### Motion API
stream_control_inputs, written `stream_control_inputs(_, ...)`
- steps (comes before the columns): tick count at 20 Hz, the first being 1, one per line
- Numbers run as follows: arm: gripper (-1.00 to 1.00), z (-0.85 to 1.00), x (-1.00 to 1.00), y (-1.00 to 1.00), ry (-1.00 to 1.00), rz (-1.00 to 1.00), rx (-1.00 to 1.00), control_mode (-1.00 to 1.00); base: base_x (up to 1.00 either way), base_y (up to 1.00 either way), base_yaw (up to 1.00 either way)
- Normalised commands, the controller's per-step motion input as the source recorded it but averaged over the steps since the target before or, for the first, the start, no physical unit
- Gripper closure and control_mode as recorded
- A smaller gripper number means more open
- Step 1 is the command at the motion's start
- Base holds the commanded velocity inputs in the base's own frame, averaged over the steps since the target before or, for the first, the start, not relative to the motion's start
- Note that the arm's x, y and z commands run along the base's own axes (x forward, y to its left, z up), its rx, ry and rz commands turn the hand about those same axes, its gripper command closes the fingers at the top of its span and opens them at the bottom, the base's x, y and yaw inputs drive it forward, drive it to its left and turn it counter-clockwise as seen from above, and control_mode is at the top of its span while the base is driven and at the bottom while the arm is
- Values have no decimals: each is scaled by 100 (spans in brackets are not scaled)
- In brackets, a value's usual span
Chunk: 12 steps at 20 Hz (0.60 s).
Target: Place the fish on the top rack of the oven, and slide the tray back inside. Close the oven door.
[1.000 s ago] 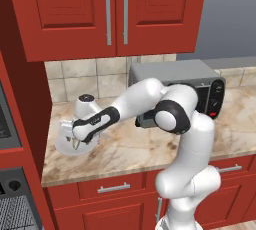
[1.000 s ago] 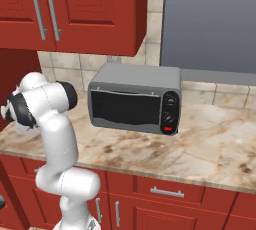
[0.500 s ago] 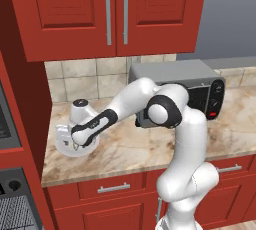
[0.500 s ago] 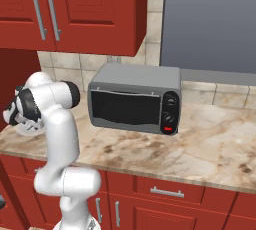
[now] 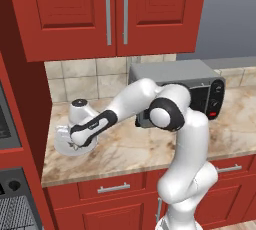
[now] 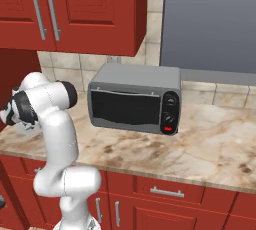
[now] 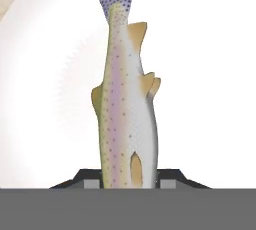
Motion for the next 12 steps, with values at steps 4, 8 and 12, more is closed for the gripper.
stream_control_inputs(4, 100, 17, -66, -61, -8, 0, 0, -100, 0, 0, 0)
stream_control_inputs(8, 100, 34, -69, -77, -15, 0, 0, -100, 0, 0, 0)
stream_control_inputs(12, 100, 68, -66, -78, -18, 0, 2, -100, 0, 0, 0)
